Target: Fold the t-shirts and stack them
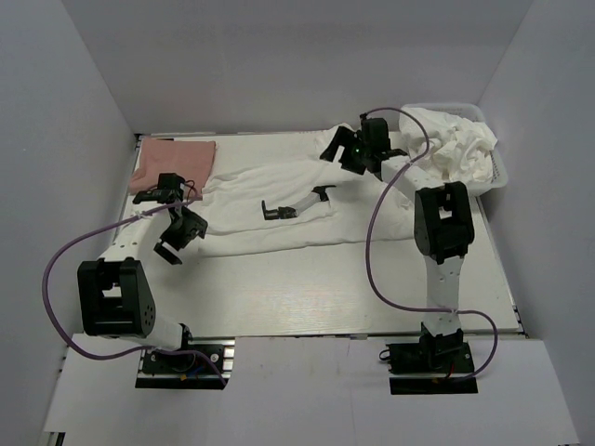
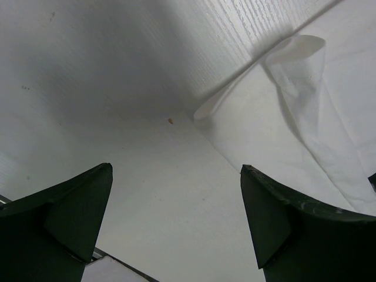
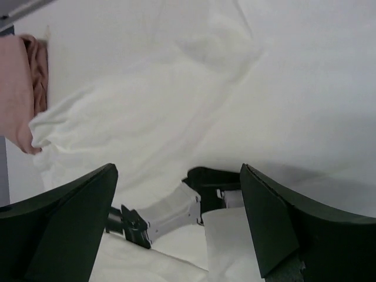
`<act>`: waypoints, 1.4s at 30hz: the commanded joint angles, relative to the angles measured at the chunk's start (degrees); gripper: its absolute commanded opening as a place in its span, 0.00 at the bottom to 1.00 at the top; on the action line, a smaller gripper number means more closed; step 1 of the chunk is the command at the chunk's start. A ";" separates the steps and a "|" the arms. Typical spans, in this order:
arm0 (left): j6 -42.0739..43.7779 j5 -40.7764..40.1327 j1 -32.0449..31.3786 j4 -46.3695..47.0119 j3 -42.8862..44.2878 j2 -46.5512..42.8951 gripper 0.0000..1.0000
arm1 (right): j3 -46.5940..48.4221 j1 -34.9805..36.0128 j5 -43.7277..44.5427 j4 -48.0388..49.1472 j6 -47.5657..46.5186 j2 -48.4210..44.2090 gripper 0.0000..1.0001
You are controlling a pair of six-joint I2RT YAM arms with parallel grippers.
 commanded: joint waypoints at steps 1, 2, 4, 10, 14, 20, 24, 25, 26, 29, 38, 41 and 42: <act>0.34 -0.25 0.01 0.70 3.19 -1.10 1.00 | 7.90 0.17 4.54 -4.43 -2.97 -1.05 0.90; 0.34 -0.25 0.01 0.70 3.73 -0.41 1.00 | 5.91 -0.18 5.60 -5.42 -4.30 -1.84 0.90; 0.87 0.27 -0.69 1.66 4.87 0.29 1.00 | -0.83 -0.71 9.81 -6.22 -5.53 -8.15 0.90; 4.64 12.64 -1.22 11.93 3.13 3.46 1.00 | -24.42 -2.90 18.79 -7.97 -7.47 -23.81 0.90; 4.65 14.96 -1.75 19.06 3.12 7.32 1.00 | -29.62 -5.10 20.82 -11.40 -7.21 -26.01 0.90; 4.65 19.70 -3.85 24.16 6.90 16.55 1.00 | -30.85 -8.27 19.24 -11.06 -7.56 -23.99 0.90; 4.65 18.56 -5.00 25.48 7.43 19.72 1.00 | -31.73 -9.24 18.62 -10.70 -7.74 -22.94 0.90; 3.35 16.82 -5.00 25.49 7.95 20.33 1.00 | -32.51 -9.67 18.45 -10.62 -7.74 -22.76 0.90; 2.81 16.80 -5.00 25.49 9.09 21.47 1.00 | -32.78 -9.68 18.27 -10.53 -8.17 -22.94 0.90; 1.40 16.28 -5.00 25.49 12.78 22.88 1.00 | -34.19 -10.11 18.27 -10.61 -8.53 -23.46 0.90; -2.81 10.59 -3.50 19.80 21.04 30.34 1.00 | -36.65 -11.43 20.02 -11.49 -10.20 -25.57 0.90; -2.30 9.07 -3.50 14.08 26.23 32.12 1.00 | -36.22 -11.87 19.94 -11.67 -10.46 -25.49 0.90; -1.68 9.07 -3.50 14.06 26.24 32.12 1.00 | -36.13 -11.87 18.98 -11.32 -10.46 -25.31 0.90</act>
